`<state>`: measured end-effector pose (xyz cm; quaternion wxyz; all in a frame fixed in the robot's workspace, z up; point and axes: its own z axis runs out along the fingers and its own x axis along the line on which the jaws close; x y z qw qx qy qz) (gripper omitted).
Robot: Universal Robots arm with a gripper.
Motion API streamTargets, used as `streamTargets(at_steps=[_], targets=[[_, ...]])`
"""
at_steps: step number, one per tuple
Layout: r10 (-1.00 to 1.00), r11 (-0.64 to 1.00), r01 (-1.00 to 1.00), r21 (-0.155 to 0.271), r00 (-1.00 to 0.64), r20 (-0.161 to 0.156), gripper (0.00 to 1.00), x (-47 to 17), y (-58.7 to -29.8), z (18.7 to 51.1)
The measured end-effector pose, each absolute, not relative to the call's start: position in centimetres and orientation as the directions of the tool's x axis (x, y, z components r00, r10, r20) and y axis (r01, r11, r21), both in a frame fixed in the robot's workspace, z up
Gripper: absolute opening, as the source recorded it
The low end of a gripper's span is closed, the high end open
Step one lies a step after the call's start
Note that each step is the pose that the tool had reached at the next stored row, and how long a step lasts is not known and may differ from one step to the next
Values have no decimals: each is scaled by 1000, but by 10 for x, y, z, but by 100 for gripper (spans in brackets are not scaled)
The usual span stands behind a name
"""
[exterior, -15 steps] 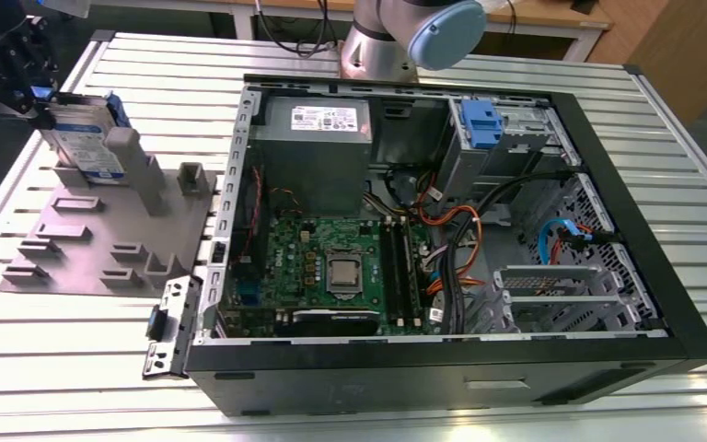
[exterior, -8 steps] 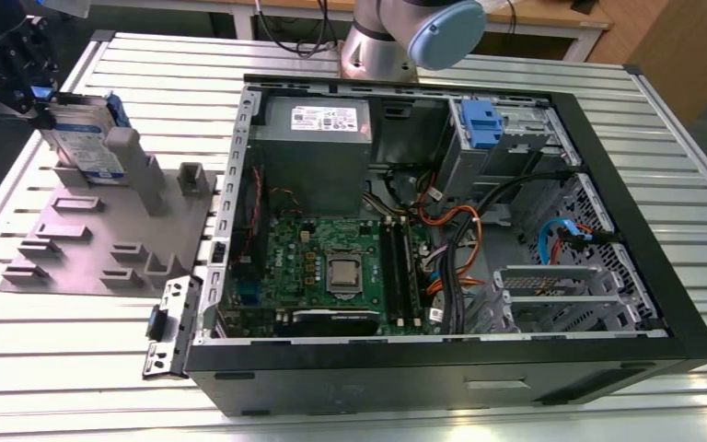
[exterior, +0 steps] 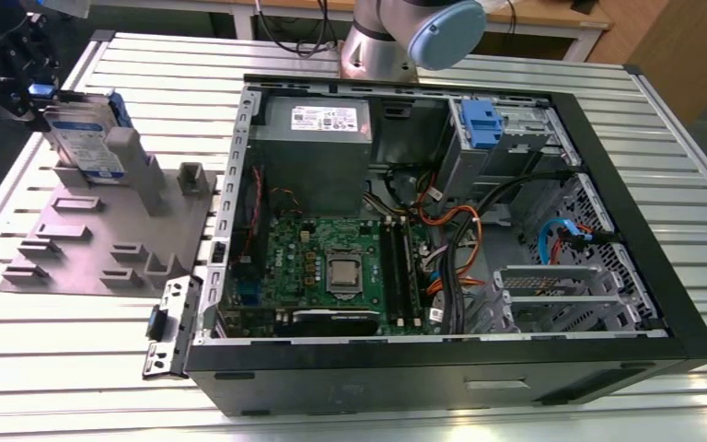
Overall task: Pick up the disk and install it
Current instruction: 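Pick up the disk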
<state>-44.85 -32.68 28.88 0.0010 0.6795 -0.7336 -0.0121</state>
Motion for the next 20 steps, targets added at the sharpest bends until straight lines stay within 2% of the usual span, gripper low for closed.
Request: streamTargets(at_steps=[1,5,7,8,14,15,20], targets=[[-997,76,-997,19,-77,-15,50,-449,-327,289],[-997,76,-997,19,-77,-15,50,-448,-327,289],[-997,76,-997,19,-76,-15,49,-448,-327,289],[-997,76,-997,19,-76,-15,42,-448,-327,289],[-997,76,-997,19,-76,-15,40,-449,-327,289],[-997,76,-997,19,-77,-15,36,-448,-327,289],[-997,76,-997,19,-77,-15,36,-449,-327,289]])
